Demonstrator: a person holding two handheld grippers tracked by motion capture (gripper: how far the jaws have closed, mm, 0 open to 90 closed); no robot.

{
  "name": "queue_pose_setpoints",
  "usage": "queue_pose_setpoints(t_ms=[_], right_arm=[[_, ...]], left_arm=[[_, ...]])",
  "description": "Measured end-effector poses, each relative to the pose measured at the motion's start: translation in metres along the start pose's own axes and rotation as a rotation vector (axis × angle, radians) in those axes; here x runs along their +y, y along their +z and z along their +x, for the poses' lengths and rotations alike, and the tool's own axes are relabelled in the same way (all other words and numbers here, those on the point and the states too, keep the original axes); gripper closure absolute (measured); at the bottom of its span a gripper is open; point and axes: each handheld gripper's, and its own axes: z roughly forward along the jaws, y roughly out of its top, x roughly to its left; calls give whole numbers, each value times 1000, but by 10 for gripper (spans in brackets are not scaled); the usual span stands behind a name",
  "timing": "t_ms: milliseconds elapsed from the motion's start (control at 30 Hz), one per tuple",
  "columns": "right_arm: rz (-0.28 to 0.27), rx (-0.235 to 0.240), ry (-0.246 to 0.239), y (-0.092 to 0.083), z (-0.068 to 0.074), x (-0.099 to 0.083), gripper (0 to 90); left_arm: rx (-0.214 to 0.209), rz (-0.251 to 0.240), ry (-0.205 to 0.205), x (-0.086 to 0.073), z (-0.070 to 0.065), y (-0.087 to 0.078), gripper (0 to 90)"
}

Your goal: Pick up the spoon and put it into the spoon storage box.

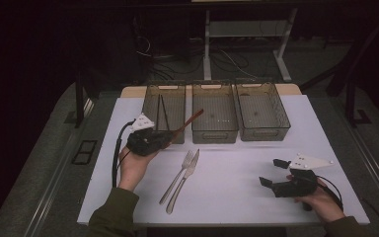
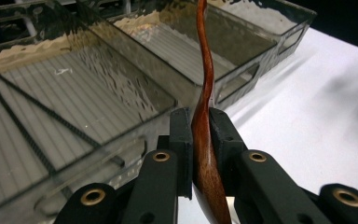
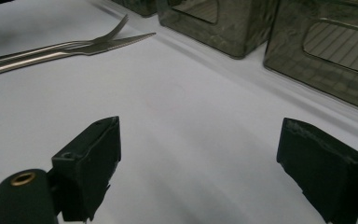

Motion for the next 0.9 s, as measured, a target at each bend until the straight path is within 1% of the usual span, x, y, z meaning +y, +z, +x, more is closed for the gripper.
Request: queue_pose_setpoints(t_ms=[67,133,167,267,333,400,500,600,667,700,733,767,900], right_arm=[[-1,-11,-7,1,1,0,121],[13,-5,-13,4,2,0,110],[9,-2,-17,5,2,0,107],[2,8,2,6,1,1,105],[13,16,21,7,-1,0,86],[16,3,15,7,-3,-1,86],[5,-1,15,6,-4,-1,85],[8,-2,21,6,-4,-1,85],[6,0,25,6,-4,-1,75],[6,3,22,7,-4,0,8],[16,21,23,8,-5,0,0],[17,19,28,8,-4,0,0],[28,10,19,9,-4,-1,1]], left_arm=[[-3,-5,-4,3,2,4,804],[-2,-11,-4,7,3,7,804],[-3,-12,-5,9,3,9,803],[-6,-13,6,16,2,14,803],[-7,-11,12,20,1,18,804],[-8,-15,15,25,1,22,803],[-5,-12,22,33,1,29,804],[-6,-12,19,40,-1,37,804],[3,-8,23,45,-3,44,804],[4,-10,20,47,-4,47,804],[8,-7,20,49,-4,50,803],[11,-18,10,50,-6,54,804],[25,-11,10,56,-10,66,804]])
